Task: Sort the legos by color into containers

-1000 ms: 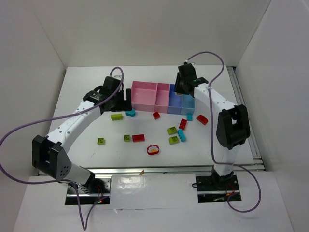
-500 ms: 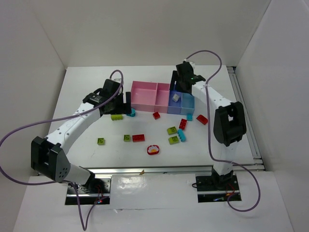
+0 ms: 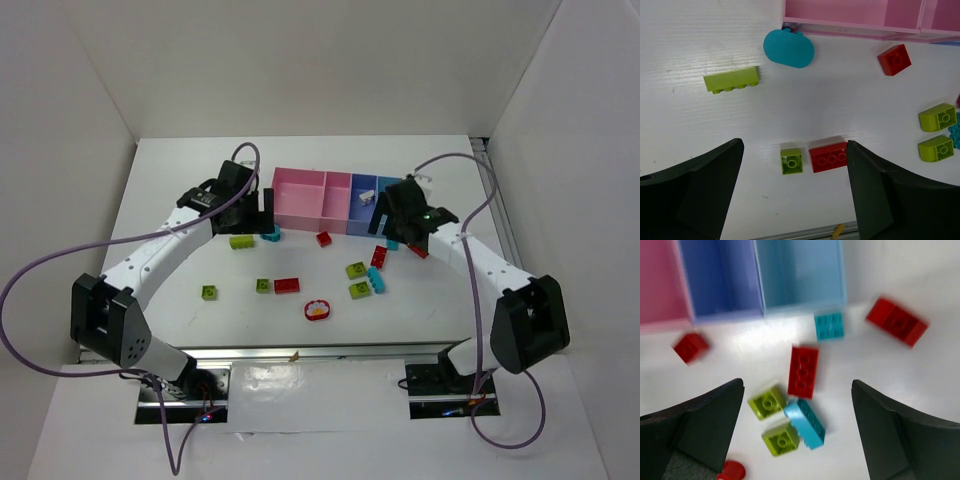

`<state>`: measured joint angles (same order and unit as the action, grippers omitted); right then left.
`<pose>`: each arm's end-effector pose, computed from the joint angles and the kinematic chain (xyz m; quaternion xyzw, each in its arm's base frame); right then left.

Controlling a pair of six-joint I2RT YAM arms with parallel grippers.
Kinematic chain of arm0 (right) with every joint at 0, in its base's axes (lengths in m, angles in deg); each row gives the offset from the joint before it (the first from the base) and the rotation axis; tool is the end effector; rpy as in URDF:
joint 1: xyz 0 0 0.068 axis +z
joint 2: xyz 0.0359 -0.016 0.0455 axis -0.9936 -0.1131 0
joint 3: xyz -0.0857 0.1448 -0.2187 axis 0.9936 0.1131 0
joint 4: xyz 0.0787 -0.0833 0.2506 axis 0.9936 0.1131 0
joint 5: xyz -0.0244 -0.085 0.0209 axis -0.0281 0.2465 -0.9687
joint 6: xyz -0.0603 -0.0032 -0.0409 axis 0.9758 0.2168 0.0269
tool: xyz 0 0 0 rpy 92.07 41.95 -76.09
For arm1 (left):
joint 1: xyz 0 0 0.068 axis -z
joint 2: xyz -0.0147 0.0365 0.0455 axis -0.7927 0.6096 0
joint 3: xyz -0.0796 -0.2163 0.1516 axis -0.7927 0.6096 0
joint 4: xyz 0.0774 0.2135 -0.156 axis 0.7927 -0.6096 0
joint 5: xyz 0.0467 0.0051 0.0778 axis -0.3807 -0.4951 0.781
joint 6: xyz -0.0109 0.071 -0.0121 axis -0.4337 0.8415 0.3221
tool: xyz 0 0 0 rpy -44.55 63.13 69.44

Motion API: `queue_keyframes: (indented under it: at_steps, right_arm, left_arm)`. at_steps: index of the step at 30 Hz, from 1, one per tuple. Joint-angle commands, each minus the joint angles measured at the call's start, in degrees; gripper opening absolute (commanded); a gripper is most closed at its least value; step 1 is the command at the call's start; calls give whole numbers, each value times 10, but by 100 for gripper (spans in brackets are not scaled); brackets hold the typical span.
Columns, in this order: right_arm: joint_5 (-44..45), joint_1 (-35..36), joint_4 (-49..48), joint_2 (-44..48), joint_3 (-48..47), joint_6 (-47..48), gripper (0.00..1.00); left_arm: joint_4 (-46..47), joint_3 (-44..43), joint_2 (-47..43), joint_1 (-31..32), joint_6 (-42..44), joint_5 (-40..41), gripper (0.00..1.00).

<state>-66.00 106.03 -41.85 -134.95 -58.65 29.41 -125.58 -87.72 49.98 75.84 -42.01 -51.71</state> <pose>0.3078 0.1077 0.2479 0.1378 0.9162 0.0336 0.3749 0.3232 -0.1315 0.2871 -0.0527 0.9342 -0.0951 0.3399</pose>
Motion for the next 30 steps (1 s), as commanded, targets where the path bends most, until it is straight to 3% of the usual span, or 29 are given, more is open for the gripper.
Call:
queue_keyframes:
  at_steps: [1, 14, 20, 26, 30]
  right_arm:
    - [-27, 20, -1, -6, 52, -80, 95]
    - [-46, 25, -94, -124, 69, -85, 79]
    - [-13, 36, -97, -165, 50, -85, 61]
    - [37, 66, -37, -122, 36, -92, 40]
    - [74, 80, 20, -51, 31, -98, 34]
  left_arm:
    - [-2, -22, 3, 2, 2, -3, 94]
    - [-2, -11, 3, 7, 2, 3, 93]
    - [-2, -6, 3, 7, 2, 3, 93]
    - [-2, -6, -2, 7, 2, 8, 93]
    - [-7, 0, -2, 7, 2, 14, 93]
